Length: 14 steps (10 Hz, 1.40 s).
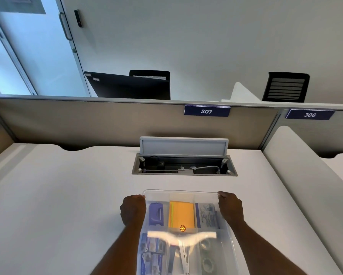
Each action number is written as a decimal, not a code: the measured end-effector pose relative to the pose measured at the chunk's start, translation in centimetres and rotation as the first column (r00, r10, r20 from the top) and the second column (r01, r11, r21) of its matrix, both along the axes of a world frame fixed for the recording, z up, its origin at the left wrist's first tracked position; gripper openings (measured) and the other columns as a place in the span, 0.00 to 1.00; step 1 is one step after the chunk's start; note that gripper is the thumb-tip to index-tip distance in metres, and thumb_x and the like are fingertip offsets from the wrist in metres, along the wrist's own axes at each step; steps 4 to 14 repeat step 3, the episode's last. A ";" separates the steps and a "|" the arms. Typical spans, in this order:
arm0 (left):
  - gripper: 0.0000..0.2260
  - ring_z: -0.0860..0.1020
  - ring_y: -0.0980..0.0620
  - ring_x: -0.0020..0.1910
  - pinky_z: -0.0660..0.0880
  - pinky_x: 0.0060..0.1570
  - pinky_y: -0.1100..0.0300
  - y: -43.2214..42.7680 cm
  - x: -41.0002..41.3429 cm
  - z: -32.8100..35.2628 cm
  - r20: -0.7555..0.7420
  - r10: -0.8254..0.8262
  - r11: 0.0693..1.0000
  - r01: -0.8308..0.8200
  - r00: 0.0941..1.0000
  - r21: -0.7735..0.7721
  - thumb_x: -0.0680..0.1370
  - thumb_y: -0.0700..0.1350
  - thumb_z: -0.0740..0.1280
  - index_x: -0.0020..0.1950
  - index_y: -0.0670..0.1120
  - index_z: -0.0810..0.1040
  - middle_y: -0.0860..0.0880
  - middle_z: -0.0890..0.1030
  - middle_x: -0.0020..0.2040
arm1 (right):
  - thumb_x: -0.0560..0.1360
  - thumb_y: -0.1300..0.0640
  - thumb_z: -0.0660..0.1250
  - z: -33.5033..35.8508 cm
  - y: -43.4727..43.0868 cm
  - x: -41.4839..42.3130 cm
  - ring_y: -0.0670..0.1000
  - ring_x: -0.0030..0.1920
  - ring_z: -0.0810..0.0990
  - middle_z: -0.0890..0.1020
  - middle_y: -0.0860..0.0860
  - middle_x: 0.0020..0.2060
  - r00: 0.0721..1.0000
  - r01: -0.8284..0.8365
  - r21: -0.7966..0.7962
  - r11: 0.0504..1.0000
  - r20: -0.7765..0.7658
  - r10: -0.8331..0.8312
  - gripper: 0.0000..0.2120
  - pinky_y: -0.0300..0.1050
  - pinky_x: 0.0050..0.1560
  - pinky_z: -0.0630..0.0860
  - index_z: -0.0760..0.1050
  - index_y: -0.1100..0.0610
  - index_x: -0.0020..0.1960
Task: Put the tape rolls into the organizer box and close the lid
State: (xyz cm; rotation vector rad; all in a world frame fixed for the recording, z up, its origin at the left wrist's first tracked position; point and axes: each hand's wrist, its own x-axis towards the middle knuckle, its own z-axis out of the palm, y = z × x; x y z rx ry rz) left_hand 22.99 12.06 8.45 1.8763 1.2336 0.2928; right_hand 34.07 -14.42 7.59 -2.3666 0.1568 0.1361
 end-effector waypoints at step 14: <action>0.23 0.67 0.44 0.72 0.64 0.70 0.51 -1.3 -0.6 0.2 -0.039 -0.266 0.950 0.268 0.963 0.160 0.81 0.53 0.55 0.72 0.42 0.65 0.42 0.69 0.72 | 0.81 0.47 0.50 0.5 1.6 -1.4 0.59 0.62 0.75 0.76 0.59 0.62 0.958 -0.150 -0.570 0.808 0.120 0.262 0.22 0.49 0.60 0.74 0.67 0.59 0.68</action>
